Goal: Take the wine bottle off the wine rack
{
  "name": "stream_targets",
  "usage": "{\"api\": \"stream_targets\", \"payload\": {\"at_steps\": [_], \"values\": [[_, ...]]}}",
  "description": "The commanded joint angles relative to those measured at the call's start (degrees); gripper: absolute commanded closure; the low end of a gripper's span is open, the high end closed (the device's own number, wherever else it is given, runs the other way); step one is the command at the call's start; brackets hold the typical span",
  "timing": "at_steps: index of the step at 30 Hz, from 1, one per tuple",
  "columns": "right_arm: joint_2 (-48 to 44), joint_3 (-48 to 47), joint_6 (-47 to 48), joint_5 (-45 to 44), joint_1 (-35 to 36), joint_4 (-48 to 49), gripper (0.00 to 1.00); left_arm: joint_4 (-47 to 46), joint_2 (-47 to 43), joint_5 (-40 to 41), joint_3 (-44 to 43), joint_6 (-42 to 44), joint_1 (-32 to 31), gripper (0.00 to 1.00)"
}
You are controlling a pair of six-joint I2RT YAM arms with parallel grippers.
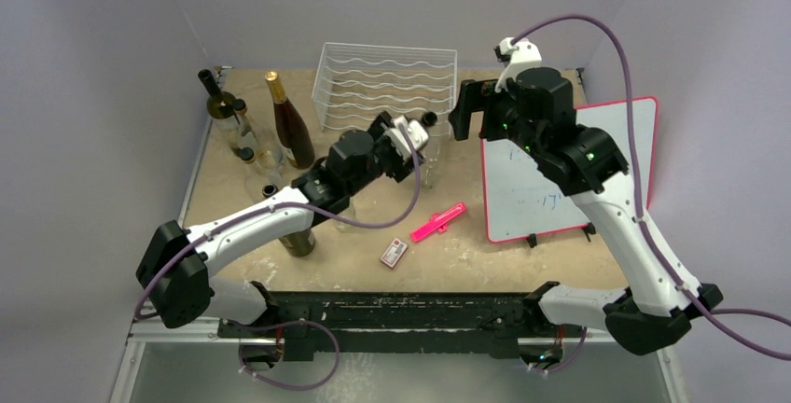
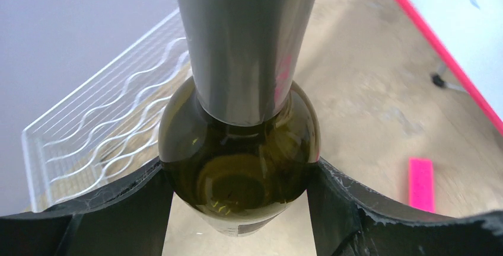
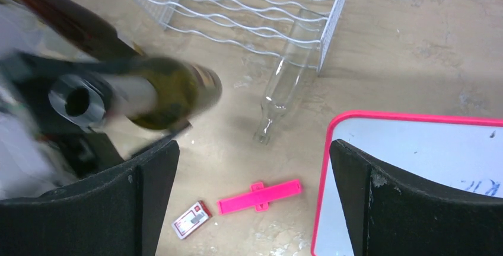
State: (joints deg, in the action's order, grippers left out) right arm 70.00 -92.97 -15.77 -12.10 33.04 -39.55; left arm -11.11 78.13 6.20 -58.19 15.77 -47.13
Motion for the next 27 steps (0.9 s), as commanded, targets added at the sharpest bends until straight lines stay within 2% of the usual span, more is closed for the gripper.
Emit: {"api": "stream_targets", "payload": {"at_steps": [1, 9, 13, 15, 17, 27], "values": [[2.47, 0.74, 0.82, -1.7, -0.29, 3.72, 0.0, -11.16, -3.03, 2.61, -5.61, -9.7, 7.17, 1.0], [7.09, 2.99, 0.58, 0.39, -0.39, 6.14, 0.0, -14.77, -1.7, 4.74, -4.08, -18.4, 16.44, 1.0], [10.8, 4.01, 1.3, 1.02, -0.35, 7.55, 0.02, -23.16, -1.23, 2.52, 1.24, -21.52, 19.96, 1.0], [12.11, 5.44, 1.27, 5.88, -0.17, 9.19, 0.04, -27.07, -0.74, 2.99, 3.83, -21.61, 20.87, 1.0], [13.38, 7.24, 0.56, 8.73, 0.35, 11.01, 0.05, -27.06, 0.38, 2.28, 4.48, -22.51, 21.97, 1.0], [18.88, 10.37, -0.57, 9.45, 4.06, 13.53, 0.05, -23.85, -1.03, 1.34, 8.56, -20.73, 22.66, 1.0]]}}
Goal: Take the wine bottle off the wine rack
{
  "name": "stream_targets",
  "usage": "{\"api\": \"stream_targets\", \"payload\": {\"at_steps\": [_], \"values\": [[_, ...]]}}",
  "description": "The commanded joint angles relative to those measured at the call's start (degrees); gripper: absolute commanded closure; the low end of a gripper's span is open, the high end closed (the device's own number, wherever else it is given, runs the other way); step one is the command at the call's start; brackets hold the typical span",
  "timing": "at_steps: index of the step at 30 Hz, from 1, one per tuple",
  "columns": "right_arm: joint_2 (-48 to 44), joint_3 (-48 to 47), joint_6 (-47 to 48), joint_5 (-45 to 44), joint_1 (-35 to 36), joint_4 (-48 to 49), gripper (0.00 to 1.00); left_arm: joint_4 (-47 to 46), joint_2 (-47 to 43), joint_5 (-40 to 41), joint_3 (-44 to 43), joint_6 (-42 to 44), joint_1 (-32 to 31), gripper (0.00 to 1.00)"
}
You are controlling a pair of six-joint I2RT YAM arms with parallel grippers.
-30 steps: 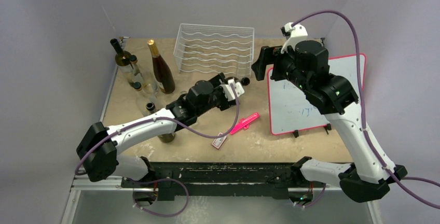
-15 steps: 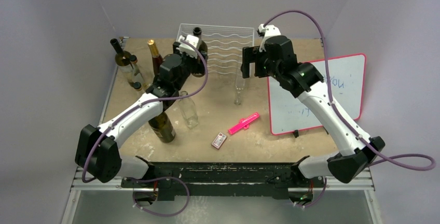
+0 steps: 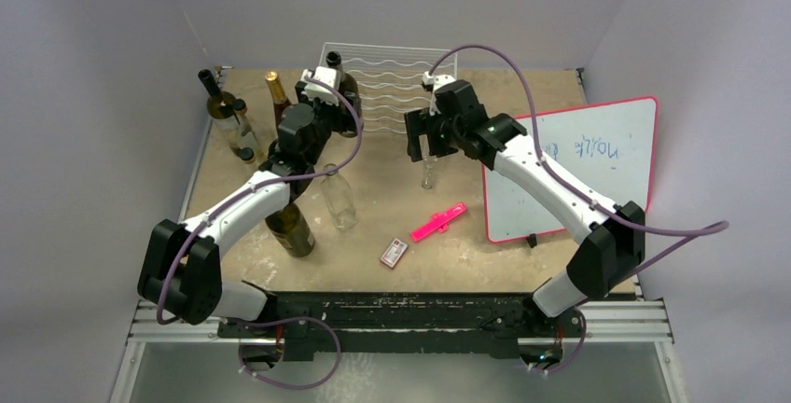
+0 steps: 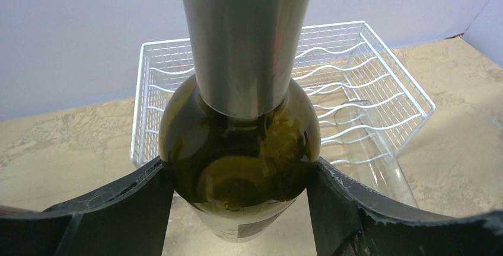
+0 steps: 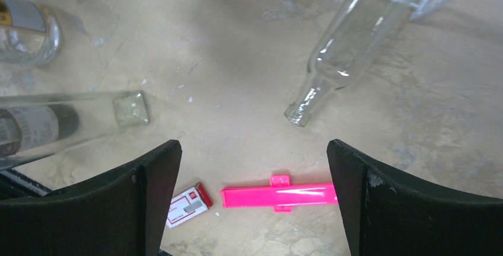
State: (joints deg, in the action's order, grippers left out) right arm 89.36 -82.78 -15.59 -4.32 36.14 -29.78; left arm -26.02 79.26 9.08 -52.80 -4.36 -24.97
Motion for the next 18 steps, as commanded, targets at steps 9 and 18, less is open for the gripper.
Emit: {"api": "stream_targets", "payload": {"at_steps": [9, 18], "values": [[1.94, 0.87, -1.62, 0.06, 0.96, 4.33, 0.05, 0.14, -5.99, -3.7, -1.85, 0.39, 0.67, 1.0], [1.63, 0.3, -1.25, 2.01, 2.0, 4.92, 0.05, 0.29, -1.25, -5.41, -7.38, 0.84, 1.48, 1.0]]}}
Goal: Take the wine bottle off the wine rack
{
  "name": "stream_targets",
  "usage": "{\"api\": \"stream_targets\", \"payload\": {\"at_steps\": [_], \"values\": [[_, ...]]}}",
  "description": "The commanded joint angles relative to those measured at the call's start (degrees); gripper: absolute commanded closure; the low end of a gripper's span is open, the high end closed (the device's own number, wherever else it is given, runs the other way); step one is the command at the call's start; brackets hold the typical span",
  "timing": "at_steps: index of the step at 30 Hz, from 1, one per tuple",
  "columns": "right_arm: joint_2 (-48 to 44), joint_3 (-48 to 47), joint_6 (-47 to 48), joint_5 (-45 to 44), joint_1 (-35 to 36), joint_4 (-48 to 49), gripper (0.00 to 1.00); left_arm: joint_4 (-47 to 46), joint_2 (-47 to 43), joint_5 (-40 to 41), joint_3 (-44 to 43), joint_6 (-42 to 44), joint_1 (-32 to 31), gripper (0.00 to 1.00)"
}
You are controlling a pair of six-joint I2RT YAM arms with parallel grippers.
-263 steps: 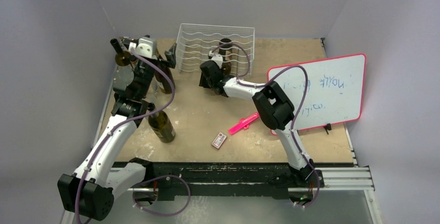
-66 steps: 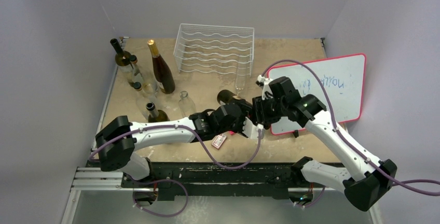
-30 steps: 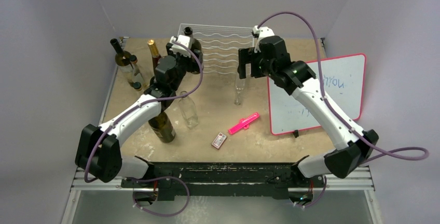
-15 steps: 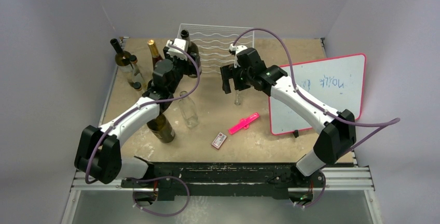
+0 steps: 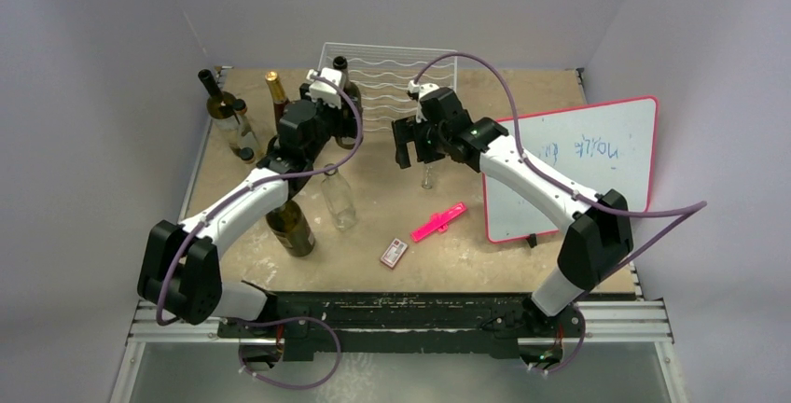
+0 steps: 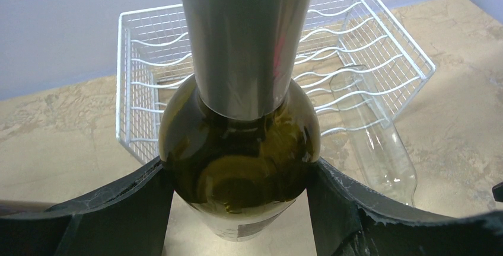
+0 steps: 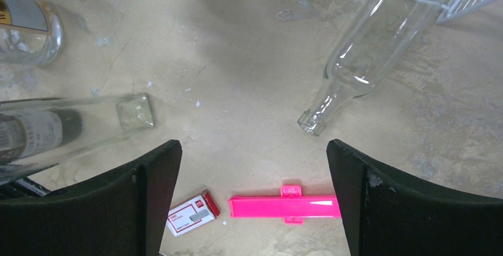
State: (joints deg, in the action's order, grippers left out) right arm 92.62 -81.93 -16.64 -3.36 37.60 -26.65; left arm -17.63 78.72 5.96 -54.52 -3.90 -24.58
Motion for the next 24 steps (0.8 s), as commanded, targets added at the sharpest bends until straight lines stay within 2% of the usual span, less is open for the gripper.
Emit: {"api": "stream_targets", "payload": {"at_steps": [1, 4, 7, 8, 13, 17, 24], "values": [[-2.42, -0.37, 0.09, 1.71, 0.46, 2.43, 0.05, -8.1, -0.67, -3.85, -6.02, 0.58, 1.2, 1.0], [-5.61, 1.1, 2.67, 10.76, 0.41, 7.56, 0.05, -9.65, -1.25, -11.26, -6.4, 1.01, 1.52, 1.0], [-9.68, 7.17, 10.5, 22.38, 0.16, 22.79, 0.05, -4.42, -0.03, -18.84, -10.81, 0.02, 1.68, 1.0], [-10.55, 9.29, 12.48, 23.47, 0.18, 28.29, 0.05, -2.75, 0.45, -19.67, -12.19, -1.44, 1.72, 1.0], [-7.1, 11.7, 17.57, 24.36, -0.6, 43.58, 0.03, -2.92, -0.44, -23.46, -11.7, -5.5, 1.7, 1.0], [-2.41, 13.49, 19.5, 19.52, -0.53, 54.59, 0.02, -2.11, -0.99, -25.93, -11.3, -6.49, 1.72, 1.0], [5.21, 12.72, 21.26, 14.97, -0.56, 64.74, 0.02, 2.35, -2.29, -29.0, -12.01, -5.93, 1.68, 1.0]]}}
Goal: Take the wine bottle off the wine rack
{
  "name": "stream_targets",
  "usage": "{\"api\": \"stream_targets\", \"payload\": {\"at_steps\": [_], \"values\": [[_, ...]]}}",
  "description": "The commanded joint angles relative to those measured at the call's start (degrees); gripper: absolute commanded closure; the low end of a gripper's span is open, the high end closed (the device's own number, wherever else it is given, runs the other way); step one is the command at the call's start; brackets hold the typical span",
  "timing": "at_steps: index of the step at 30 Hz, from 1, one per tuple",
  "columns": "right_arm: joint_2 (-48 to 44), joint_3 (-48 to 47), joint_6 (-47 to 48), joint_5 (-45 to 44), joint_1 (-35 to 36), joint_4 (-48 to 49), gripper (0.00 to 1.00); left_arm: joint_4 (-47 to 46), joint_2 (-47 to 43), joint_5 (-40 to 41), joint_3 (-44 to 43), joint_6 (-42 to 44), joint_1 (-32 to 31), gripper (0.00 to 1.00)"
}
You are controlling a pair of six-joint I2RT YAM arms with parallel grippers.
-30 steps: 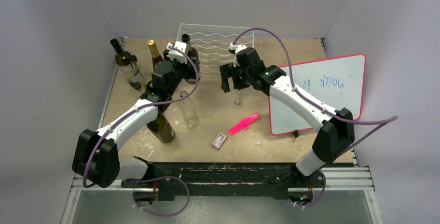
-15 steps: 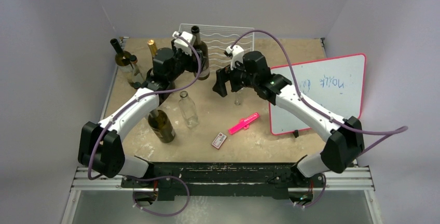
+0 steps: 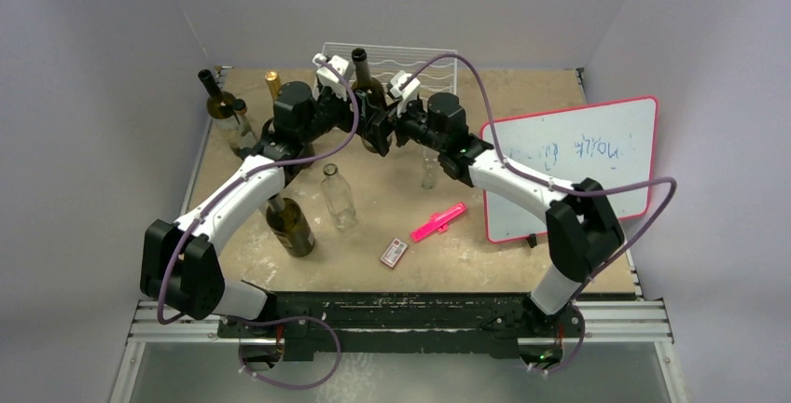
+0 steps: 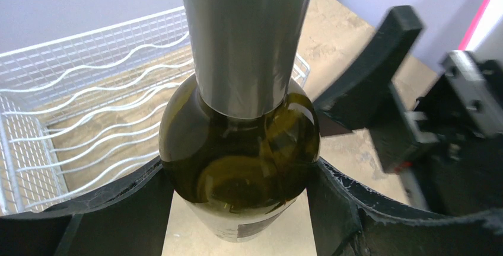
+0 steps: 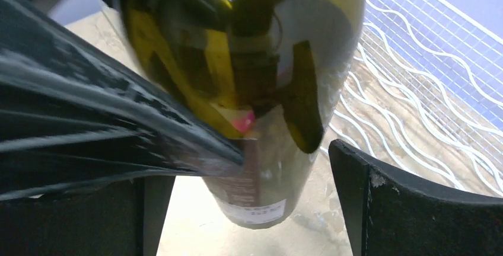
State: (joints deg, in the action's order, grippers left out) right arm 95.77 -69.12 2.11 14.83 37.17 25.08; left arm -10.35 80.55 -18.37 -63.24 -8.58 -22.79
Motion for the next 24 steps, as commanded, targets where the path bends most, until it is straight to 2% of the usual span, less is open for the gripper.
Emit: {"api": "stream_targets", "payload": {"at_steps": [1, 4, 6, 8, 9, 10, 14, 15, 18, 20, 21, 24], "values": [[2.91, 0.47, 2.57, -3.16, -0.14, 15.29, 0.04, -4.18, -4.12, -4.85, -3.49, -1.25, -0.12, 1.0], [5.72, 0.91, 2.47, -3.01, -0.16, 20.03, 0.09, -3.38, -4.58, -4.82, -3.35, -1.13, -0.08, 1.0], [7.13, 1.57, 2.77, -2.16, -0.16, 23.36, 0.25, -1.8, -4.78, -3.9, -3.79, -0.43, -0.08, 1.0], [7.76, 3.46, 2.11, -0.45, -0.15, 28.34, 0.38, 0.28, -4.87, -2.44, -4.6, 0.12, -0.04, 0.94], [8.14, 4.15, 2.15, 0.81, -0.09, 30.65, 0.41, 0.7, -4.84, -2.41, -4.74, 0.29, -0.06, 0.93], [8.65, 4.45, 2.24, 1.99, -0.09, 32.5, 0.39, 0.74, -4.71, -2.77, -4.78, 0.16, -0.01, 0.92], [11.73, 2.77, 2.15, 3.59, -0.15, 35.47, 0.08, 0.61, -4.08, -3.52, -4.88, -0.88, 0.01, 0.91], [12.52, 2.11, 1.77, 4.26, -0.11, 35.69, 0.05, 0.78, -4.08, -3.4, -4.75, -0.91, 0.02, 0.91], [14.44, 0.11, 1.13, 4.55, -0.1, 35.78, 0.07, 1.98, -3.94, -2.89, -4.84, -0.21, -0.03, 0.92], [15.46, -0.89, 0.93, 4.95, -0.16, 36.72, 0.13, 3.25, -3.83, -2.48, -5.24, 0.16, 0.0, 0.91], [16.04, -1.57, 0.82, 5.35, -0.15, 36.86, 0.2, 3.97, -3.83, -2.14, -5.57, 0.47, -0.01, 0.87], [17.48, -2.55, 0.74, 5.3, -0.25, 38.15, 0.47, 6.99, -4.1, 0.6, -6.89, 0.6, -0.02, 0.64]]}}
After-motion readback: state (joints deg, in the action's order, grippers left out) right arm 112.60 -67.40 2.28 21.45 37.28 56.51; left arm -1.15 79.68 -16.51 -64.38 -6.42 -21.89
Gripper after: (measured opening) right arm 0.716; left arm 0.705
